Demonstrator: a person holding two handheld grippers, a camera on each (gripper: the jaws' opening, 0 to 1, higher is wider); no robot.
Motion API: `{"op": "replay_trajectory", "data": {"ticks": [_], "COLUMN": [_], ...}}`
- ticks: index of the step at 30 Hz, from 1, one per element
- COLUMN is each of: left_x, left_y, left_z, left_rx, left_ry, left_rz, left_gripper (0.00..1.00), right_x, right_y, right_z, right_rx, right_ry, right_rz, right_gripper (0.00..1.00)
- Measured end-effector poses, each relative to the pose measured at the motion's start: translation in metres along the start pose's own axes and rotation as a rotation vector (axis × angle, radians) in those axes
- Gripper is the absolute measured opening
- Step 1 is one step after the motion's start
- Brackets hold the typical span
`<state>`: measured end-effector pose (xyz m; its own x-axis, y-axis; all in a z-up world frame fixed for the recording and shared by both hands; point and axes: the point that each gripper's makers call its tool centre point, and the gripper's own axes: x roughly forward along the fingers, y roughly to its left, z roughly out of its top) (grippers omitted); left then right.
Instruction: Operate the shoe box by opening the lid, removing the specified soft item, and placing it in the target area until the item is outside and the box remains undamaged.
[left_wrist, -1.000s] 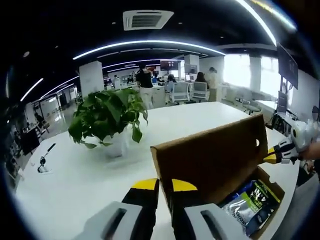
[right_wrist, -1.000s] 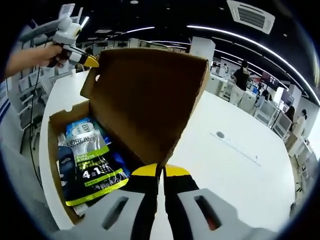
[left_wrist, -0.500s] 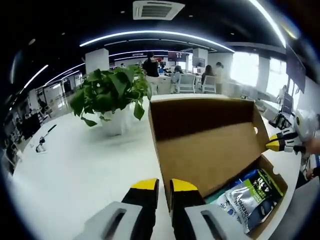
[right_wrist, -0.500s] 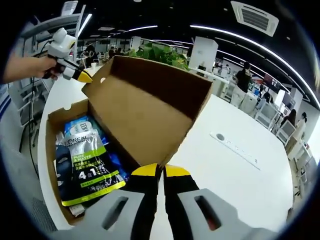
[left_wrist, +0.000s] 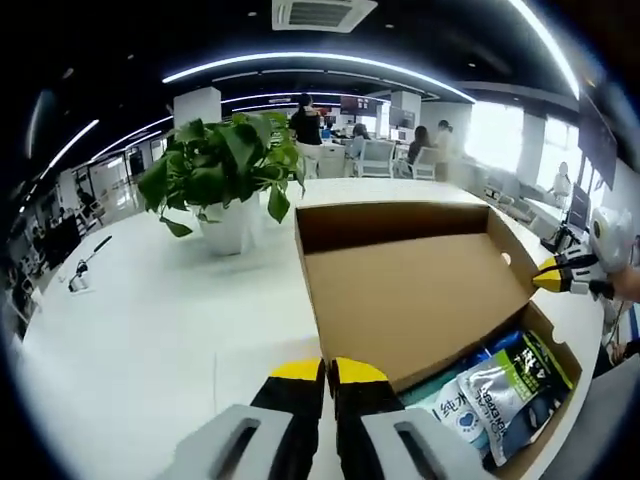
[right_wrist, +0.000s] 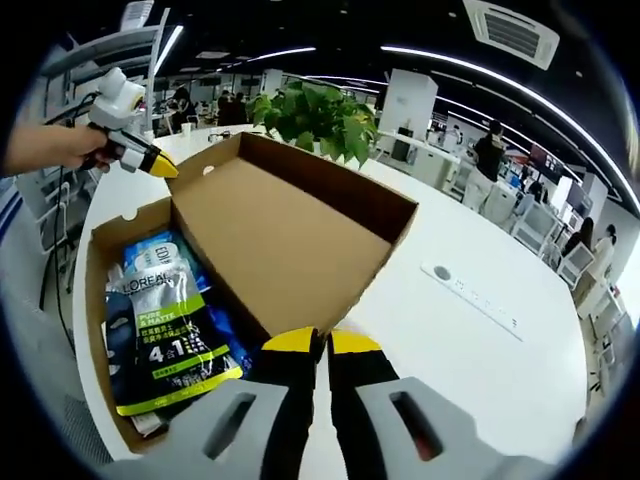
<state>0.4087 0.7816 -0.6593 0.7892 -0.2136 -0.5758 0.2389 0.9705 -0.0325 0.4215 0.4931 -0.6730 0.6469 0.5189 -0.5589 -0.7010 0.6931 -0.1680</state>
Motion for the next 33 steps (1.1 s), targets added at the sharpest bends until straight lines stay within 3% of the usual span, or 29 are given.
{"op": "replay_trajectory", "data": {"ticks": [33], "left_x": [0.023], "left_y": [0.004], "left_z": [-0.005], "left_rx": [-0.036], "left_ry": [0.044], "left_rz": [0.001], "left_gripper": [0.03], "right_x": [0.016], "right_y": [-0.009], "right_z": [-0.008], "right_rx": [0.081], "right_ry": [0.031], "right_rz": [0.003], "right_gripper": [0.04]}}
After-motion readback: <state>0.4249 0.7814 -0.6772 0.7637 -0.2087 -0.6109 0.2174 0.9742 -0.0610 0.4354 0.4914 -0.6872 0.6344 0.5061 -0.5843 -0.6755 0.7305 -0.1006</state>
